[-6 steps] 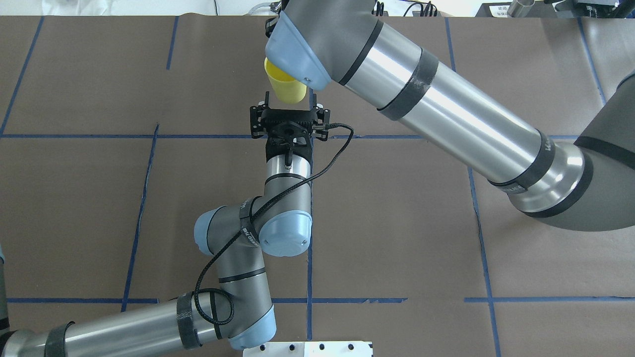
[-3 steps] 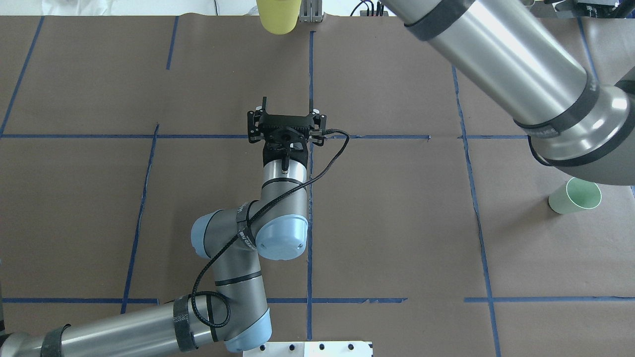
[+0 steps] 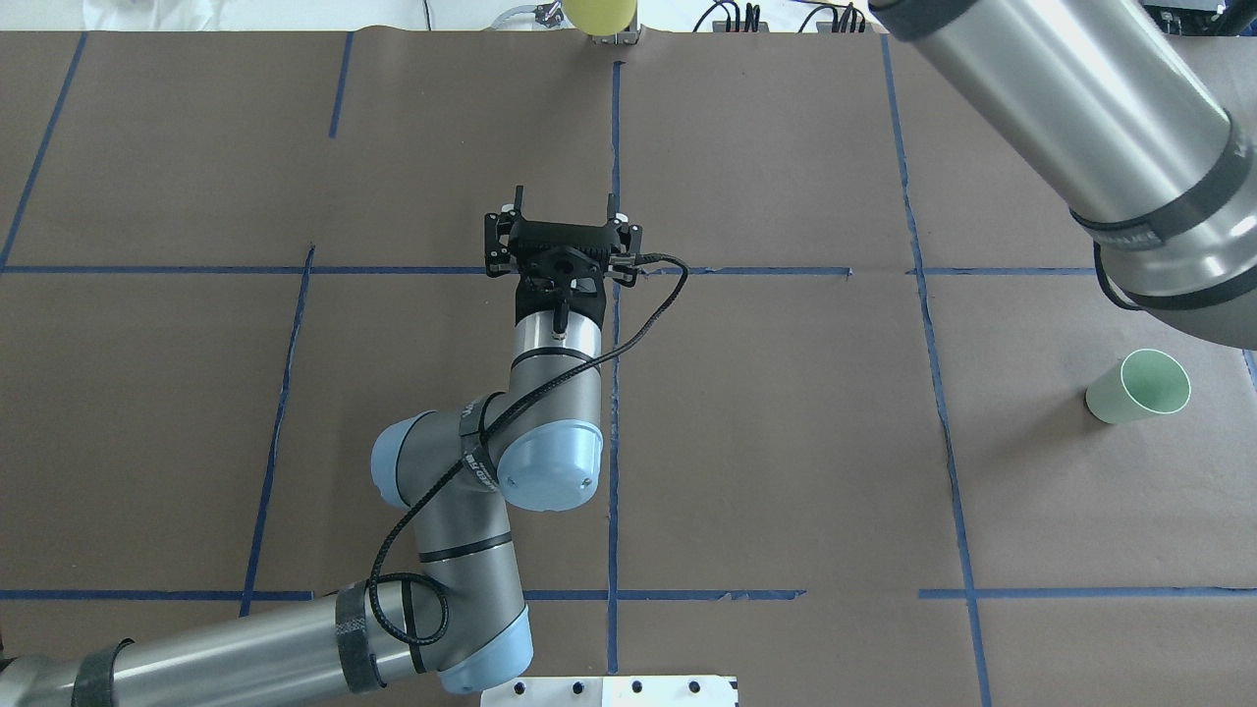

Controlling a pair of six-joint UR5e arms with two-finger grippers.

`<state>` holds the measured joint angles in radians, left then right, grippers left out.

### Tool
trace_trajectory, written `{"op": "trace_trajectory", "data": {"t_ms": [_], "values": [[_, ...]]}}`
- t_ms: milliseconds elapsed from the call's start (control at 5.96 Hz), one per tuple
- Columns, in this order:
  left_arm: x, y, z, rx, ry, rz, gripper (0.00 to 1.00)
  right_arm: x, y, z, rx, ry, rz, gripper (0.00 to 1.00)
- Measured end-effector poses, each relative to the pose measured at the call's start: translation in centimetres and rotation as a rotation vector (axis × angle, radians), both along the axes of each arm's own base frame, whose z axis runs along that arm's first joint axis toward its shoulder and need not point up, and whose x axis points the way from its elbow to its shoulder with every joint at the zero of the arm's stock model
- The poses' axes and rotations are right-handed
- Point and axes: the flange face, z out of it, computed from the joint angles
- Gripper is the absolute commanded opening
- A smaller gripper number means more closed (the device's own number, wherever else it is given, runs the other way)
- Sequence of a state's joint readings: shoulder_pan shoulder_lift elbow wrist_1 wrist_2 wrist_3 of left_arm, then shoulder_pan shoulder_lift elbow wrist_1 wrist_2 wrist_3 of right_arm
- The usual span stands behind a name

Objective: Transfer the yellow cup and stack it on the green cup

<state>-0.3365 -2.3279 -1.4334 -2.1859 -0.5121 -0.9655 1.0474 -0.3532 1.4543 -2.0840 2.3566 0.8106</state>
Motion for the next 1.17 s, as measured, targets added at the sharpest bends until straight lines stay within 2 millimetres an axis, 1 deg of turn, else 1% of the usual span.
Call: {"op": "trace_trajectory", "data": {"t_ms": [168,335,503,671,1006,1174], "values": [[-2.2,-1.5,0.1,0.002,-0.023,0.016,0.99,1.6,1.1,4.2,0.011,0.003,0.003,0.00],[-4.8,-3.4,1.3,-0.017,-0.027,0.051,0.99,3.7,2.7,8.8,0.034,0.007,-0.002,0.00],[-7.3,-5.2,2.0,-0.039,-0.014,0.101,0.99,6.2,4.9,13.5,0.070,0.012,-0.016,0.00],[-9.3,-6.6,3.0,-0.070,0.001,0.157,0.99,9.1,7.0,17.5,0.101,0.020,-0.021,0.00],[-12.5,-8.5,7.6,-0.177,0.056,0.258,0.99,14.5,10.7,24.4,0.151,0.045,-0.037,0.00],[-15.0,-9.2,9.4,-0.251,0.071,0.334,0.99,16.4,12.6,27.8,0.169,0.063,-0.064,0.00]]}}
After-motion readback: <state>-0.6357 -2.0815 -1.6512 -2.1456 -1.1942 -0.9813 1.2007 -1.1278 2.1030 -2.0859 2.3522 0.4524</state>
